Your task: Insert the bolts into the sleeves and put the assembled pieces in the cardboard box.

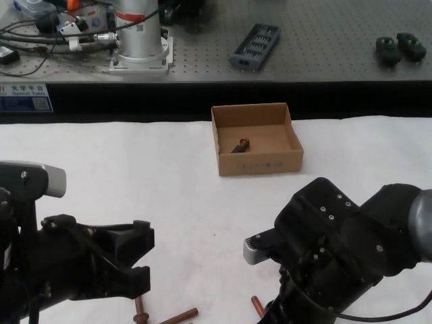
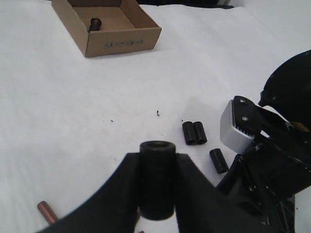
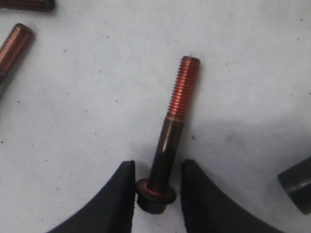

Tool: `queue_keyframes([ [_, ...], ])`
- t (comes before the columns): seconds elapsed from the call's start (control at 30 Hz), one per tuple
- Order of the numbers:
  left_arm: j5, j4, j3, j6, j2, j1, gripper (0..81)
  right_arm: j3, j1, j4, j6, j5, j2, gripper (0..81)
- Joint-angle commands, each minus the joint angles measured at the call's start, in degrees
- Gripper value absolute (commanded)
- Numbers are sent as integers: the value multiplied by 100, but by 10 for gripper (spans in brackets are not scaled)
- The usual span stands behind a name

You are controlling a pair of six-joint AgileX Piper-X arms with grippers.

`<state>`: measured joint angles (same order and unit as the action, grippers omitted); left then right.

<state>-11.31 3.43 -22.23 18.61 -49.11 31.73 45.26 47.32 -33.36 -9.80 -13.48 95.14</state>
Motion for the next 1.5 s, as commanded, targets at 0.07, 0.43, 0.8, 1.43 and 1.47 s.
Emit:
queue_keyframes([
  [0.07, 65, 36, -27, -9, 129, -19, 73, -9, 16, -68, 223, 151, 165, 259],
  [0.43, 80, 36, -27, -9, 583, -19, 73, -9, 16, -1090, 1225, 1164, 165, 73],
  [0.8, 80, 36, -27, -9, 595, -19, 73, -9, 16, -1930, 2162, 1768, -291, 73],
  [1.43, 171, 36, -27, -21, 592, -19, 73, -21, 644, -1796, 4336, 1399, -1777, 281],
  [1.47, 171, 36, -27, -35, 592, -19, 73, -21, 656, -1796, 4336, 1456, -1777, 315],
])
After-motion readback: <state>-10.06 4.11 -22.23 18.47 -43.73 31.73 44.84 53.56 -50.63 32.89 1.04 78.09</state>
